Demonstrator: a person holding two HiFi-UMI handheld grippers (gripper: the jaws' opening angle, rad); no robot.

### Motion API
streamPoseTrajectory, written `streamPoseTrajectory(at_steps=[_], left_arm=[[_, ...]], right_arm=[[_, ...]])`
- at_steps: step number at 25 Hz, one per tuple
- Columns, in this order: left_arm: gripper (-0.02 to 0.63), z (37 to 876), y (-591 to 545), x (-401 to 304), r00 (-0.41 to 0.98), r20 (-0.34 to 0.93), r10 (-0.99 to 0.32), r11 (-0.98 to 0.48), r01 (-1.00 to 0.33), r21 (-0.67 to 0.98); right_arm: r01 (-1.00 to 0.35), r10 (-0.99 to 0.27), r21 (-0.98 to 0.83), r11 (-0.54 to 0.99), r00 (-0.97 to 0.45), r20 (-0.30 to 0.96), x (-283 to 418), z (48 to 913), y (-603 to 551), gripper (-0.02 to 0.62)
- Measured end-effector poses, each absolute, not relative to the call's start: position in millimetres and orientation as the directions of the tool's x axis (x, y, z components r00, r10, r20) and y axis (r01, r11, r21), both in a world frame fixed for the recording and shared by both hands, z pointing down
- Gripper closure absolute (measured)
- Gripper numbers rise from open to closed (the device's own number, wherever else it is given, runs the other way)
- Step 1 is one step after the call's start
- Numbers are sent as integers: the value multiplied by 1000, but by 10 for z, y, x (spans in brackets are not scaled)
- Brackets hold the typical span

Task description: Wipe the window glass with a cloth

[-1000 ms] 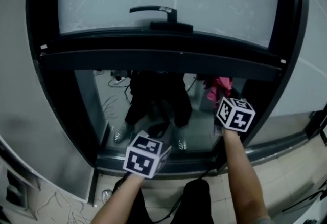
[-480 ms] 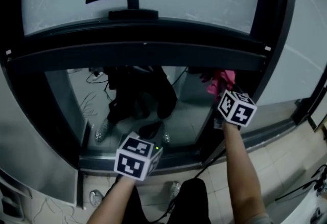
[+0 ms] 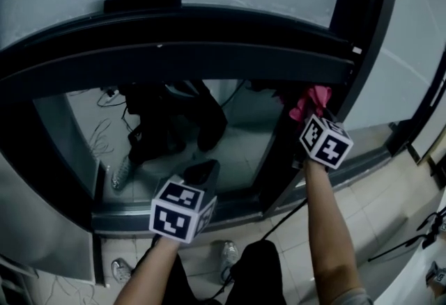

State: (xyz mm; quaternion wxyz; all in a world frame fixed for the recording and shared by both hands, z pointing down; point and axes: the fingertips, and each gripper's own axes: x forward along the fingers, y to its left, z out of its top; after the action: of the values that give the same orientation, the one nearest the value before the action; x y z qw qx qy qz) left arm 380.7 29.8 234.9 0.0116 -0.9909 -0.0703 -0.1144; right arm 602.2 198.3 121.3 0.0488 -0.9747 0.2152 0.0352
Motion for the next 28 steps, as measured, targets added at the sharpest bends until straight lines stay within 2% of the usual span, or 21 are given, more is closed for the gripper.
streamPoseTrajectory(at_steps=[5, 13, 21, 28], left_arm=[[600, 2473, 376, 3915, 956, 242, 163, -986, 165, 11], [600, 2651, 316, 3893, 949, 272, 157, -987, 156, 25], [600, 2803, 191, 3737, 949, 289, 126, -992, 120, 38], [600, 2857, -67, 3454, 953, 295, 68, -997, 56, 49]], right_arm=[[-343, -339, -60, -938, 939, -57, 6084, 1396, 2170, 522], [-316, -317, -21, -948, 948, 19, 6173, 1785, 2131, 522], [-519, -520, 40, -854, 854, 3, 5847, 1873, 1639, 531], [-625, -625, 59, -779, 780, 13, 5404, 1910, 1099, 532]])
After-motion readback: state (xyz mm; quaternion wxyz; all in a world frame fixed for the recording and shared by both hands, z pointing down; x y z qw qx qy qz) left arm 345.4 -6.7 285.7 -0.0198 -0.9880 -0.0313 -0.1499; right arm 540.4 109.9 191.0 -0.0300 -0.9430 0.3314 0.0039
